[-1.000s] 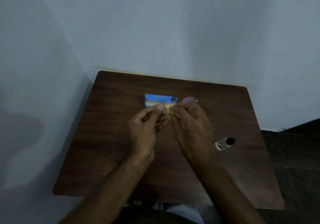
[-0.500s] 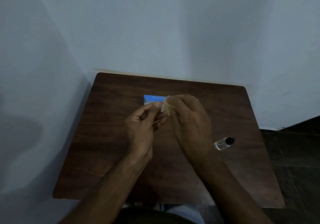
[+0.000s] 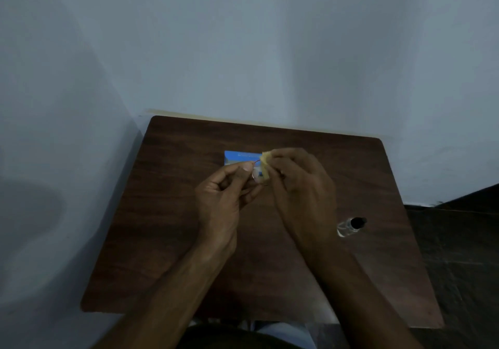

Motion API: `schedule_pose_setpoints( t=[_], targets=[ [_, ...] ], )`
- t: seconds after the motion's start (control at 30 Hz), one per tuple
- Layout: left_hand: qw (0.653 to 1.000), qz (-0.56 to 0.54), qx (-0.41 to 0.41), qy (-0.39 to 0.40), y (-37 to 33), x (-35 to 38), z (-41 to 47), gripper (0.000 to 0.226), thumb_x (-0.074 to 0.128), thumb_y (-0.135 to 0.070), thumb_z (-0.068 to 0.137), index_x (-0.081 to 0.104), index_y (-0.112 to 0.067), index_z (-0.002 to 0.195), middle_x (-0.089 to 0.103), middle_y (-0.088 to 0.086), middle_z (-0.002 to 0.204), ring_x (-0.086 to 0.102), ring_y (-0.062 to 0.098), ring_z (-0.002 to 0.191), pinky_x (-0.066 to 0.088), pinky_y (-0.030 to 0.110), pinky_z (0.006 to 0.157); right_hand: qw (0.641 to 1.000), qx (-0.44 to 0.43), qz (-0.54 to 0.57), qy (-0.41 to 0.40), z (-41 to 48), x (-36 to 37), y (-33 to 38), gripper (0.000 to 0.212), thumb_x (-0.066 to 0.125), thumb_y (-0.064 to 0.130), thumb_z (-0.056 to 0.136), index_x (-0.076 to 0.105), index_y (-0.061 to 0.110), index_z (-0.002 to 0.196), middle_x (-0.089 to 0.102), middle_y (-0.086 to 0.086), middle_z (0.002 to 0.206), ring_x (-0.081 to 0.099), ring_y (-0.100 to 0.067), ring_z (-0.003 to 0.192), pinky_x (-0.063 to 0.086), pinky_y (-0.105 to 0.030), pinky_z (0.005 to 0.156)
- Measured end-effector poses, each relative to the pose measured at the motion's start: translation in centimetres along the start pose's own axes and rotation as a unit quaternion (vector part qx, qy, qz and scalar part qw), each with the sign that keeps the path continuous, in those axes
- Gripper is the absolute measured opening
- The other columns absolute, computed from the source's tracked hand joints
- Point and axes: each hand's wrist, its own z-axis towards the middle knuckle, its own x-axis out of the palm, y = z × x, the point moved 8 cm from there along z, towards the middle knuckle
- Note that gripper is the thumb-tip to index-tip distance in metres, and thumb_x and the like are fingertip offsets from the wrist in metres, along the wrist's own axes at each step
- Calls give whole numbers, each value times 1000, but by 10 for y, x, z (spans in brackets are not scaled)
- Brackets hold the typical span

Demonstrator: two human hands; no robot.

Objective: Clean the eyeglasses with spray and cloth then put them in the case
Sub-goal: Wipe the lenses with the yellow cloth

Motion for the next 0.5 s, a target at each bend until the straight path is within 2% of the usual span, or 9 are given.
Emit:
schedule_pose_setpoints(
  t=[0.1,0.17,0.27,0.37,0.43,0.5],
  targets=[
    [1000,15,9,2,0,2,-3,17,69,-8,98,77,2,108,79,9,89,75,14,77,61,23,66,1000,-12,-8,3,8,2,9,8,71,11,93,76,10,99,71,-1,113,65,-21,97,54,-40,80],
    [1000,14,9,-8,-1,0,-3,14,68,-8,98,78,-3,106,79,6,87,75,12,75,58,21,62,999,-48,-10,10,-3,6,22,11,72,5,89,76,8,99,72,-4,109,64,-21,98,53,-37,81],
    [1000,-11,2,-27,2,-7,-3,13,70,-8,97,78,-1,105,79,10,88,74,18,78,61,23,66,999,-35,-15,15,-12,3,13,17,61,19,95,75,9,98,70,-4,103,64,-24,96,54,-39,79],
    [1000,-12,2,-13,2,-2,-4,18,70,-8,97,76,4,108,78,17,93,74,22,82,62,25,70,1000,5,-12,11,5,-1,4,21,59,22,95,73,11,105,68,-3,110,62,-24,96,52,-41,74],
    [1000,6,11,-10,-1,0,-4,16,69,-8,98,77,1,108,79,10,90,75,17,79,61,23,66,1000,-1,11,23,6,2,15,24,63,18,94,74,13,115,68,-2,118,63,-22,103,55,-39,76],
    [1000,17,23,-11,-5,-1,-2,13,66,-8,99,78,-6,104,80,6,90,76,14,79,59,22,64,999,-15,14,44,-6,8,26,25,69,11,93,74,13,118,67,-3,125,65,-22,108,58,-40,78]
  ],
)
